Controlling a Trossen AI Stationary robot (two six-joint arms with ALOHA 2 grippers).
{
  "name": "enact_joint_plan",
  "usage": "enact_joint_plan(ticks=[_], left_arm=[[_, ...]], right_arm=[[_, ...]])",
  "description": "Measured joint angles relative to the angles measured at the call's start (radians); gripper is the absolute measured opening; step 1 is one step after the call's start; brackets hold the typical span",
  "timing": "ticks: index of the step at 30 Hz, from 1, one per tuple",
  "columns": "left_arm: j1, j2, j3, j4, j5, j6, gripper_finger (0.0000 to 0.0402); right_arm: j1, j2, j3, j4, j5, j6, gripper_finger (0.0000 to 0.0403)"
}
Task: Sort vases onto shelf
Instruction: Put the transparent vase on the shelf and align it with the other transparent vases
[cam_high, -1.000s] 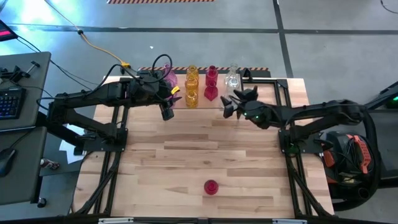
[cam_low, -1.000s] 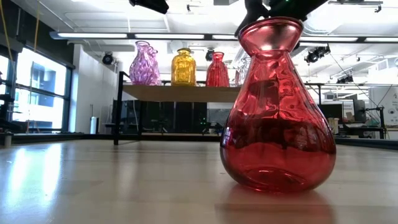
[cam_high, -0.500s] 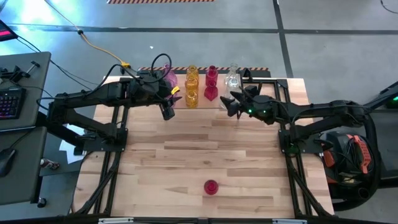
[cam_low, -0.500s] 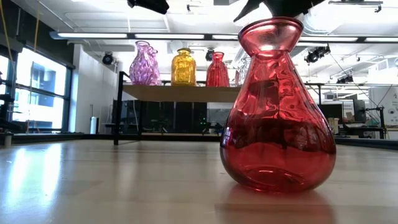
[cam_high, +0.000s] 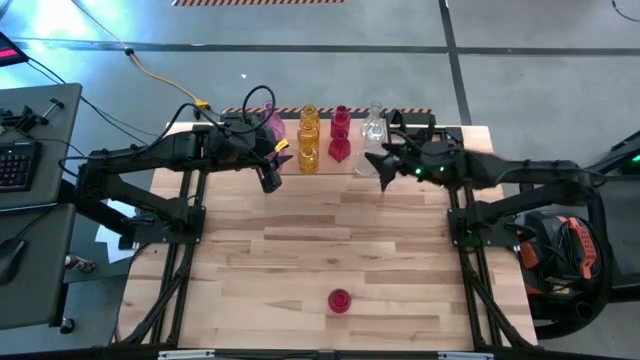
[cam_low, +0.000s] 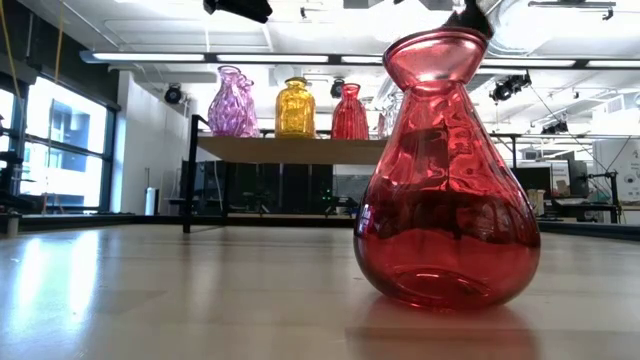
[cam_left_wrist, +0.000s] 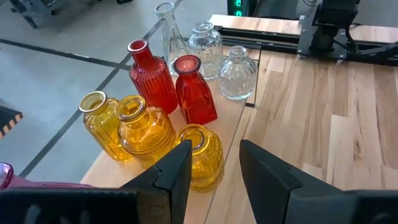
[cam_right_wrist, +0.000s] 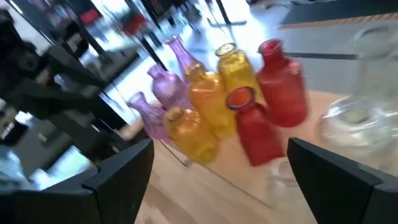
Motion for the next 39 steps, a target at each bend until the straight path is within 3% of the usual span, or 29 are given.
enact_joint_plan(ticks=[4,7,12,17,30,39], left_arm=[[0.000,0.000,0.000,0.000,0.000,0.000,0.0127],[0.000,0.000,0.000,0.000,0.000,0.000,0.0127],[0.000,0.000,0.000,0.000,0.000,-0.006,0.0127],[0.000,0.000,0.000,0.000,0.000,-0.006,0.0127],[0.000,0.000,0.000,0.000,0.000,-0.006,0.0127],[0.000,0.000,0.000,0.000,0.000,-0.006,0.0127]], right_arm=[[0.000,0.029,0.231,-0.328,0.038,-0.024,0.0355],[0.000,0.058,0.367,-0.512,0.094,0.043,0.0355],[0.000,0.138,0.463,-0.733,0.088,0.237,0.0355],[0.000,0.227,0.465,-0.743,0.001,0.321,0.0355],[-0.023,0.406,0.465,-0.758,-0.002,0.423,0.0355],[-0.071,0.430,0.465,-0.758,-0.002,0.408,0.0341]])
